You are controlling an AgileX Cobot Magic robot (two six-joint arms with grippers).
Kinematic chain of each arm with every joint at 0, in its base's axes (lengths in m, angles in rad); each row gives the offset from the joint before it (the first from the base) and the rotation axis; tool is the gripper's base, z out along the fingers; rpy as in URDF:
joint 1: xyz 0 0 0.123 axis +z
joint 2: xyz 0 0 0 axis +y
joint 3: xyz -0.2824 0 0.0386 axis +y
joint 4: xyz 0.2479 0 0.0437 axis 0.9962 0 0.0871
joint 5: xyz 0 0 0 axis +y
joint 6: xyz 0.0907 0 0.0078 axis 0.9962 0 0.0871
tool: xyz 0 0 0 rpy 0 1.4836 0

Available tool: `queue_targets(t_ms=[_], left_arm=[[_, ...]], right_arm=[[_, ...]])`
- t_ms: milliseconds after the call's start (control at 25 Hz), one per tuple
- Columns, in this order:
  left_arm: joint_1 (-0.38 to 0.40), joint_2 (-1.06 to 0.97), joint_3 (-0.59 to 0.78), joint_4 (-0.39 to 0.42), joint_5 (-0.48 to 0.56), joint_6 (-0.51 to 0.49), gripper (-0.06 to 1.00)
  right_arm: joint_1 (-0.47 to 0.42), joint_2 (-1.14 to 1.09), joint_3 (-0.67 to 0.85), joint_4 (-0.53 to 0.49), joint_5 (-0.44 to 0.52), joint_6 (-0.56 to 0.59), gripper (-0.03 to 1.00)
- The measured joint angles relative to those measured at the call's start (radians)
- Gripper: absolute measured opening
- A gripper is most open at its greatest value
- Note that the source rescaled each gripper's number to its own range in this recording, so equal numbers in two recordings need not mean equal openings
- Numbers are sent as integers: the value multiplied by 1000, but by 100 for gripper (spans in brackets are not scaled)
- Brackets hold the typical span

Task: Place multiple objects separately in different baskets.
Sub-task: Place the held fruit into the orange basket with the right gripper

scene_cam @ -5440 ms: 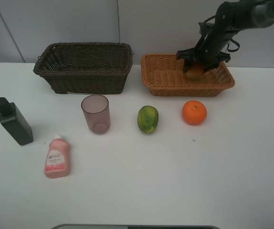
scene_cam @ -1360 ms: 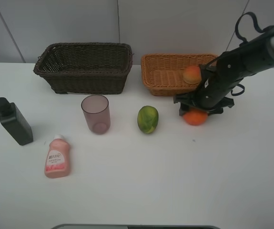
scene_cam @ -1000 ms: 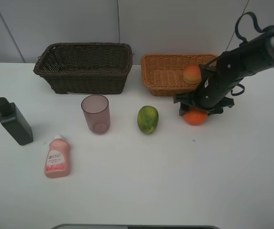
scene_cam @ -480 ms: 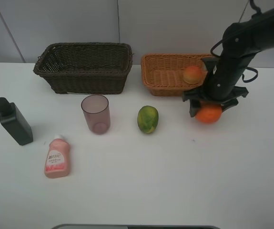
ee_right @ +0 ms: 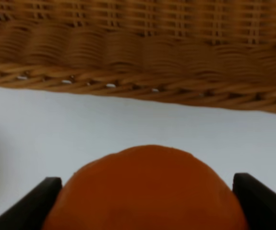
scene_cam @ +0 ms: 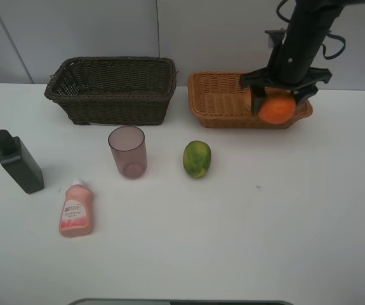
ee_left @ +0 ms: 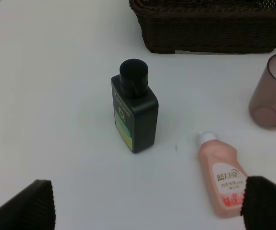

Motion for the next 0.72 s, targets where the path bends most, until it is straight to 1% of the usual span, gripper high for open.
queue_targets(t_ms=[160, 360, 440, 720], left_arm=[[0, 0, 0, 0, 0, 0, 100], [0, 0, 0, 0, 0, 0, 100], [0, 0, 0, 0, 0, 0, 100], [0, 0, 0, 0, 0, 0, 100]], right_arm=[[0, 93, -159, 17, 53, -6, 34], [1, 194, -313, 35, 56, -7, 34], [10, 220, -343, 39, 31, -9, 34], [45, 294, -361, 72, -141, -9, 34]])
